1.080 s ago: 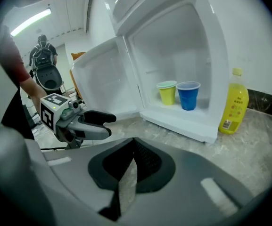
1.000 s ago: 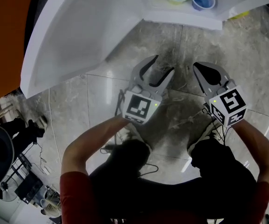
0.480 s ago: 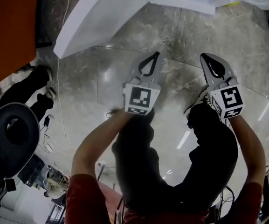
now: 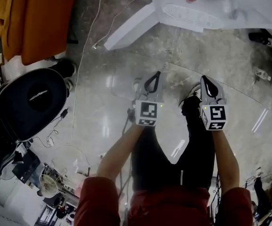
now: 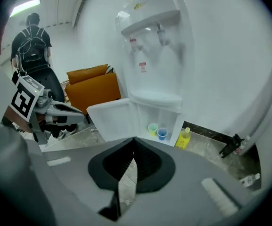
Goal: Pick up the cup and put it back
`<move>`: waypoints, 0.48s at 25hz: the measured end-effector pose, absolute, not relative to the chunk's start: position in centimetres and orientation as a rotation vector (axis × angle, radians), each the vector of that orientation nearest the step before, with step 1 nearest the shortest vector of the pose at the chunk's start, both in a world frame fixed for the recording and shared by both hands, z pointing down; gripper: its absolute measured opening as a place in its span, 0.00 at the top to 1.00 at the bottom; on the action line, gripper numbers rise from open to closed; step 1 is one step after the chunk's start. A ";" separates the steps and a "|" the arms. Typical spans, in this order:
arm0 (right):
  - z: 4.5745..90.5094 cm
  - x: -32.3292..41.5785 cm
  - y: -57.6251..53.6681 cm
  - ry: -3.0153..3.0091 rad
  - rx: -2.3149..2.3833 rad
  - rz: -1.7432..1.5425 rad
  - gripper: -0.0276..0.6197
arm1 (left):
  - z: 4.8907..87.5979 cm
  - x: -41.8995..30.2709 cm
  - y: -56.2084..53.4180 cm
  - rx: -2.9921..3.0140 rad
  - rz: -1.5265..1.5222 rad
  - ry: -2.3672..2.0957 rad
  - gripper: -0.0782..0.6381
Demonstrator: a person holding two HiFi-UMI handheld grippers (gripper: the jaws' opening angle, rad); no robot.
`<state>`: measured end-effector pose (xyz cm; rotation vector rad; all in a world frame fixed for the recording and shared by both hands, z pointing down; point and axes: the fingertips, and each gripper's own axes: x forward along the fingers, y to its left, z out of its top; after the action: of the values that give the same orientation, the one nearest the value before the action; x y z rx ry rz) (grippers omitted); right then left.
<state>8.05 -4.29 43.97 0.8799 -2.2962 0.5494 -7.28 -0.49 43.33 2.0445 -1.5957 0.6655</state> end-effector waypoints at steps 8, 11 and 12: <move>27.1 9.3 -4.0 -2.301 0.923 0.601 0.96 | 28.2 -5.5 1.7 1.960 0.632 -1.583 0.90; 21.3 9.9 -4.2 -2.315 0.921 0.604 0.96 | 22.3 -4.9 1.1 1.978 0.629 -1.581 0.90; 19.5 10.0 -4.2 -2.323 0.915 0.599 0.96 | 20.3 -4.8 0.7 1.993 0.621 -1.585 0.90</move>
<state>9.97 -4.24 19.46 0.9155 -2.3227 0.5995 -4.76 0.74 20.28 1.9926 -1.5854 0.6213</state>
